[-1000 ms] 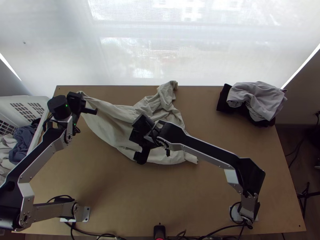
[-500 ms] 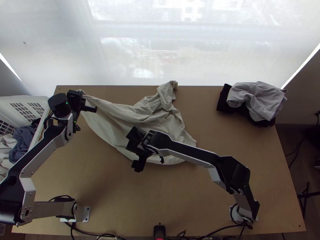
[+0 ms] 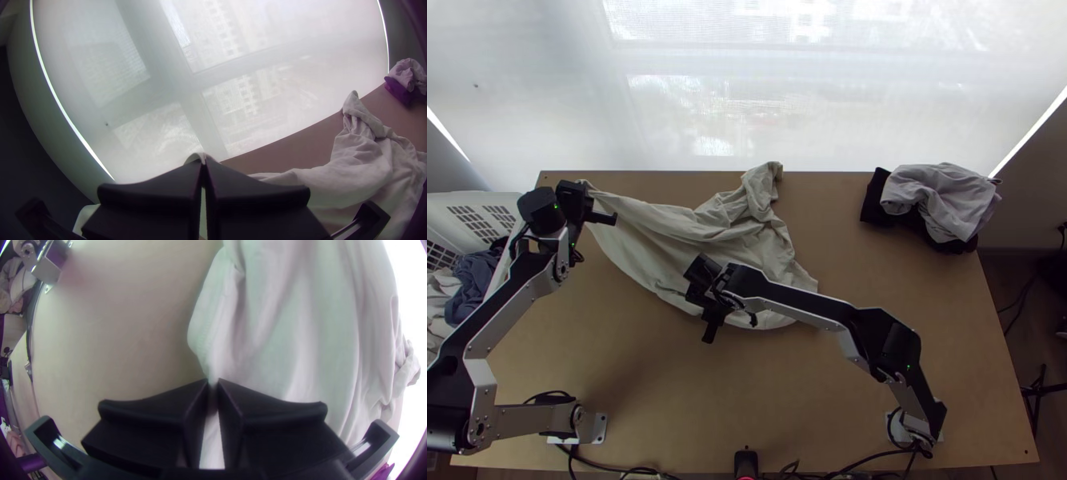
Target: Fold the t-shirt
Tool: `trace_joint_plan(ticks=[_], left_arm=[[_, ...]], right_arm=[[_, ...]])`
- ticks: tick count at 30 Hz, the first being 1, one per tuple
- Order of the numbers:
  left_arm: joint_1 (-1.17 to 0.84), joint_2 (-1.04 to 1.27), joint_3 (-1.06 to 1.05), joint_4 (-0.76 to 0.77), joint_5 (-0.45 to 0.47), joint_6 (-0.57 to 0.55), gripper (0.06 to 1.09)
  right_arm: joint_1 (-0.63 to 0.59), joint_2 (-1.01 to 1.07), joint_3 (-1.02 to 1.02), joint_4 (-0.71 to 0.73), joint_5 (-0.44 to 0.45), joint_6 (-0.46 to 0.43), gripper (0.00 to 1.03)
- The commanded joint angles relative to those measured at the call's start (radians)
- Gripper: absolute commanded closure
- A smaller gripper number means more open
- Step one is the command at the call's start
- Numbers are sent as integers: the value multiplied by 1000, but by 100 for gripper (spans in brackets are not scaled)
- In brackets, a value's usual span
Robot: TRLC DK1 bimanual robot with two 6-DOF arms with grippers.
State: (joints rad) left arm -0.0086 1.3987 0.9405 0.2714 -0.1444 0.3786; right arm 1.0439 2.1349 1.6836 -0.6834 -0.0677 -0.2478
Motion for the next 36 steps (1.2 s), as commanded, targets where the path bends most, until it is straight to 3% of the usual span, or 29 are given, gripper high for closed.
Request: trace_joint_plan(ticks=[1,16,27,36], left_arm=[[12,-32,-16,-9,0,9,105],[41,-234,-35,-81,0,11,105],[58,-472,11,-138,-1,34,105],[174,-619,11,-139,2,6,105]], right_arm=[[-36,-44,19,13,25,-24,100],[-194,-273,80,-25,48,-57,100],[-182,-308,409,-140,151,-119,100],[-176,-374,475,-157,209,-145,100]])
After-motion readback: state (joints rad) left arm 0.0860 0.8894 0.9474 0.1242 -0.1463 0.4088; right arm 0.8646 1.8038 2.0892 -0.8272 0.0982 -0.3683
